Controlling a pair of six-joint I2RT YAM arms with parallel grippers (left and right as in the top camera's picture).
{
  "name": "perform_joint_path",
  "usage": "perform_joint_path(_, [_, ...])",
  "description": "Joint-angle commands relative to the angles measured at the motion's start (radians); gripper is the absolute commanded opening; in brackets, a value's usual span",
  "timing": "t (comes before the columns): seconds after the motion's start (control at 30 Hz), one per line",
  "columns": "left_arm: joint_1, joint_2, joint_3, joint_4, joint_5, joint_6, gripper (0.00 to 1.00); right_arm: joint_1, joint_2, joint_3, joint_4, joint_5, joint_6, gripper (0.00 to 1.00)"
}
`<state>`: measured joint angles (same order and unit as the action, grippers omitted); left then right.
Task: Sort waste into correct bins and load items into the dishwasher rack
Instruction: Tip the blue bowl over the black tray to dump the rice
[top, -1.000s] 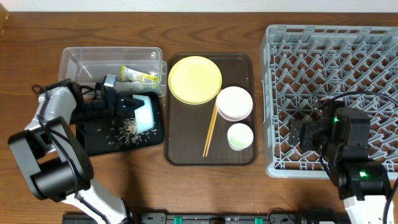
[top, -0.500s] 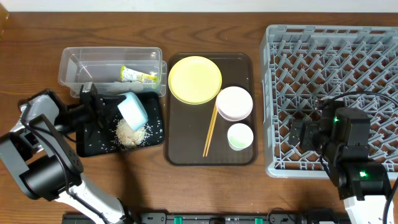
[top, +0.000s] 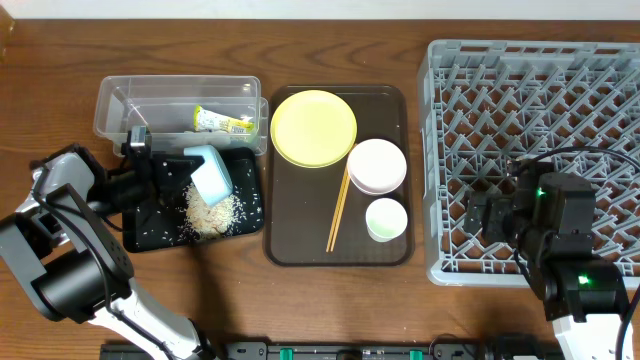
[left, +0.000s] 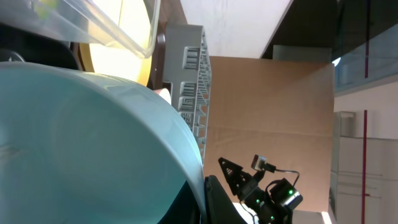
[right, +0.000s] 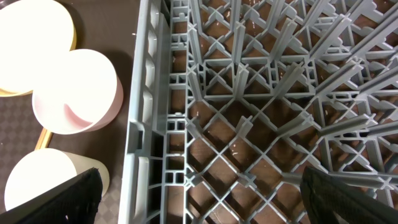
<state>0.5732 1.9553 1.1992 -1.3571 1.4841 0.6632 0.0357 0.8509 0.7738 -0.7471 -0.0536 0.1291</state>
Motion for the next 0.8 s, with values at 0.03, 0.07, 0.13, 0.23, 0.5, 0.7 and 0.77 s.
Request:
perform_joint_path(0.03, [0.006,0.005,-0.004,-0.046,0.031,-0.048,0.06,-0.012,0.000,0.022,-0.002,-0.006,0.005,0.99])
perform_joint_path(0.07, [0.005,0.005,-0.004,-0.066,0.054,-0.097,0.06,-0.012,0.000,0.022,-0.002,-0.006,0.005,0.99])
perform_joint_path(0.13, [0.006,0.005,-0.004,-0.116,0.089,-0.160,0.06,-0.012,0.000,0.022,-0.002,-0.006,0.005,0.99])
perform_joint_path(0.23, [0.006,0.005,-0.003,-0.146,0.089,-0.224,0.06,-0.012,0.000,0.022,-0.003,-0.006,0.005,0.99])
perform_joint_path(0.5, [0.007,0.005,-0.003,0.019,0.042,-0.186,0.06,-0.012,0.000,0.022,-0.005,-0.007,0.005,0.99])
perform_joint_path(0.7, [-0.040,-0.042,0.014,-0.020,-0.081,-0.122,0.06,-0.012,0.000,0.022,-0.005,-0.006,0.005,0.99])
perform_joint_path(0.77, [-0.078,-0.084,0.019,-0.021,-0.122,-0.116,0.06,-0.012,0.000,0.022,-0.005,-0.006,0.005,0.99])
